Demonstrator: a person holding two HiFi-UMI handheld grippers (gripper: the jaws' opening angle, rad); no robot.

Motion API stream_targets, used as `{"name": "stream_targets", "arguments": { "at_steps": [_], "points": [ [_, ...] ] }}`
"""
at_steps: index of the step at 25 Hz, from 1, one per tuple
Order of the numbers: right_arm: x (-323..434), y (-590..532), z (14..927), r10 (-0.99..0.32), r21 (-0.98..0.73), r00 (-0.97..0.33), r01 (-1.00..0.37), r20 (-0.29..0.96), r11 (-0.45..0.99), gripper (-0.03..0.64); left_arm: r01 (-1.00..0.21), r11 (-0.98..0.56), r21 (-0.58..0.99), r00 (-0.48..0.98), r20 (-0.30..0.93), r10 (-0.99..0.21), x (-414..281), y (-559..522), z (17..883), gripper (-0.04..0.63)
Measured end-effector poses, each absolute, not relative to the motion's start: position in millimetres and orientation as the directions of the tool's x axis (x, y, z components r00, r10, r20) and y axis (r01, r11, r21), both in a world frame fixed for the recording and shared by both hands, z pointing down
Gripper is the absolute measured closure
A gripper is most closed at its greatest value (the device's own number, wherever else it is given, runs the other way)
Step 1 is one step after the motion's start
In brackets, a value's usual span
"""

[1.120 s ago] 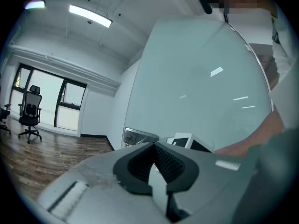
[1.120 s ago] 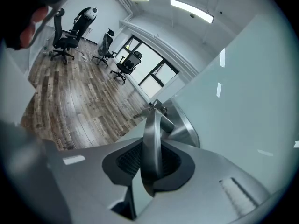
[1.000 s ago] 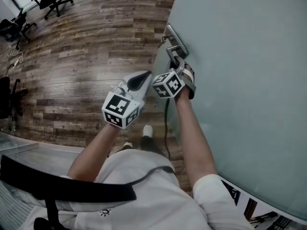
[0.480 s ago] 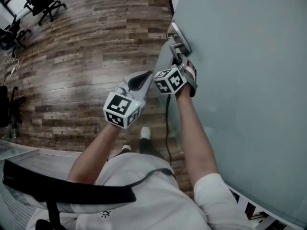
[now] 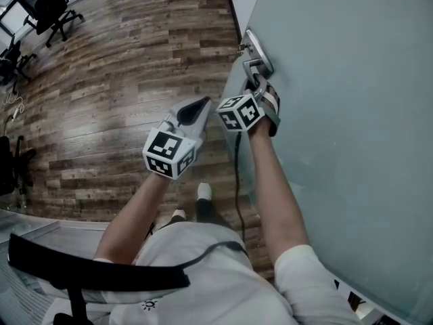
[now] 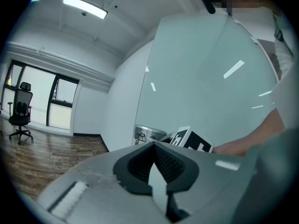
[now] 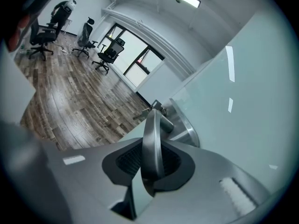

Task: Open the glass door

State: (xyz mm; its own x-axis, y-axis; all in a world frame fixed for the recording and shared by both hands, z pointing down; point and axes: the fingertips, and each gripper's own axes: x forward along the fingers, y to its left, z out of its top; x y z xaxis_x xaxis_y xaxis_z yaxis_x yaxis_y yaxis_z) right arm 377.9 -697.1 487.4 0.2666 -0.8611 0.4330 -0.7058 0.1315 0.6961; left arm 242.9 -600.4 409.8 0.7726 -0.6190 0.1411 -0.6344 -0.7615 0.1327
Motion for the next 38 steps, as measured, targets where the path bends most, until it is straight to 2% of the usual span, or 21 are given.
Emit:
{"name": "stream_targets", "arguments": {
  "at_steps": [14,31,38],
  "points": [
    [445,-715,493,-0.834,0.698,0.35,-0.714,0.427,0.058,0.555,-0.596,-0.792,0.131,0.803,0.137,-0.581,292,-628,414,0.594],
    [508,-729,497,-0.807,0.709,0.427,-0.705,0.408,-0.014,0.557,-0.404,-0.904,0.141,0.913,0.124,-0.389,359,-652,416,0.594],
    [533,-731,498,-0.793,0.706,0.449,-0.707,0.412,-0.034,0.557,-0.373,-0.918,0.137,0.925,0.133,-0.356,381,-659,416,0.594]
  ]
}}
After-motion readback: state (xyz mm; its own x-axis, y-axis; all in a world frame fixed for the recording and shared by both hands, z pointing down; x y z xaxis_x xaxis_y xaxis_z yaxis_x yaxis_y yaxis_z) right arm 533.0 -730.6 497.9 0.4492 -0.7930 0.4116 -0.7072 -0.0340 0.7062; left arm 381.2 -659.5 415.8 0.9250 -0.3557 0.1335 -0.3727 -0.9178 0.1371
